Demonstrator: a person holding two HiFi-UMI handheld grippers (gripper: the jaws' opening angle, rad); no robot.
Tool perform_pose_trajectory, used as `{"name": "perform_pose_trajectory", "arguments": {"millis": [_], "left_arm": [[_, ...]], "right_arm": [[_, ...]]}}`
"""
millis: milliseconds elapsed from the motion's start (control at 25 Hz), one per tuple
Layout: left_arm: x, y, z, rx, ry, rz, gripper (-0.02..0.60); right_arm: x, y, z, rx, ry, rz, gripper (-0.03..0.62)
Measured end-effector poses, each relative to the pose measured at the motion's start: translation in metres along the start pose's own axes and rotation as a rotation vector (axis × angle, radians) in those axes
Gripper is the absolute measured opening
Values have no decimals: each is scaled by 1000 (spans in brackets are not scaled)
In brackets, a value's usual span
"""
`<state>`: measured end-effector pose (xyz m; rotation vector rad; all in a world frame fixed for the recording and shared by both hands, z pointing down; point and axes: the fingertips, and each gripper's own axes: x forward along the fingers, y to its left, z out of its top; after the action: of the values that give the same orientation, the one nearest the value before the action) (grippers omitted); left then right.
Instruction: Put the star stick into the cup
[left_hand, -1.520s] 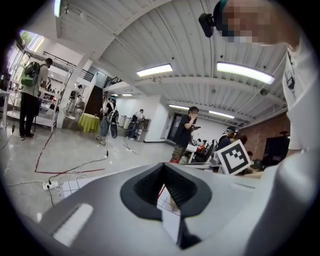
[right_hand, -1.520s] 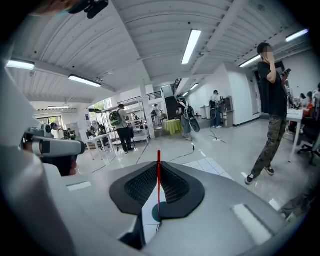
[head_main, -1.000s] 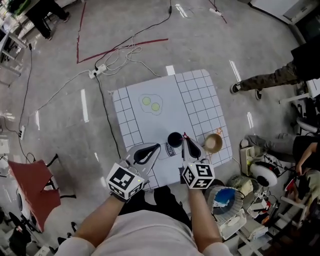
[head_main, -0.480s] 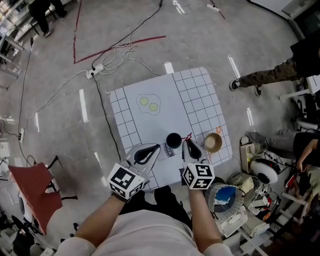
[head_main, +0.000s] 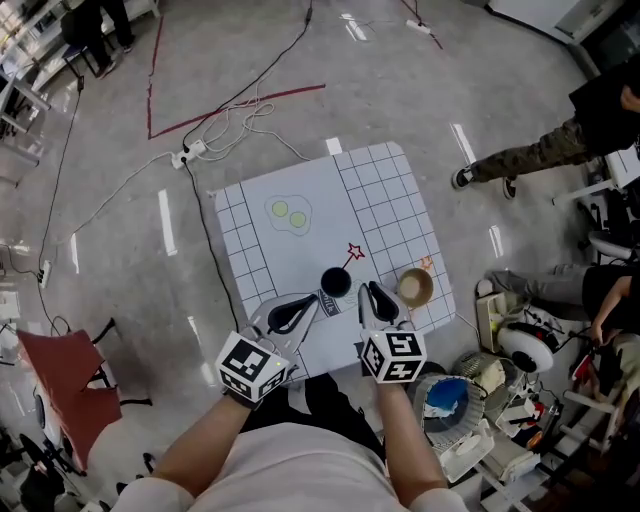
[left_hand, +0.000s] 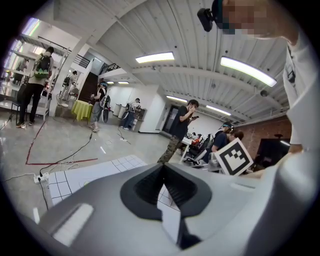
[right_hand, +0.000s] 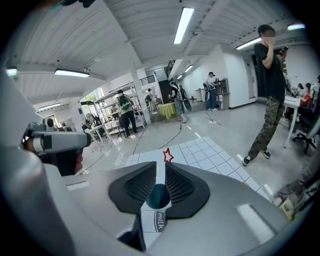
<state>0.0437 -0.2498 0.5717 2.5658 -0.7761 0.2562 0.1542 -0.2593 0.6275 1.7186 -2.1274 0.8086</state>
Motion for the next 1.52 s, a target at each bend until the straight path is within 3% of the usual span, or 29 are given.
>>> {"name": "perform_pose_trajectory", "arguments": {"millis": [440, 800, 1520], "left_arm": [[-17, -28, 13, 2, -30, 69, 6], [-32, -52, 45, 28, -94, 98, 6], [-80, -91, 119, 91, -261, 155, 6]], "right_arm": [[-46, 28, 46, -59, -79, 101, 37], [-88, 61, 87, -141, -173, 188, 32], [-167, 106, 152, -243, -352, 247, 13]]}}
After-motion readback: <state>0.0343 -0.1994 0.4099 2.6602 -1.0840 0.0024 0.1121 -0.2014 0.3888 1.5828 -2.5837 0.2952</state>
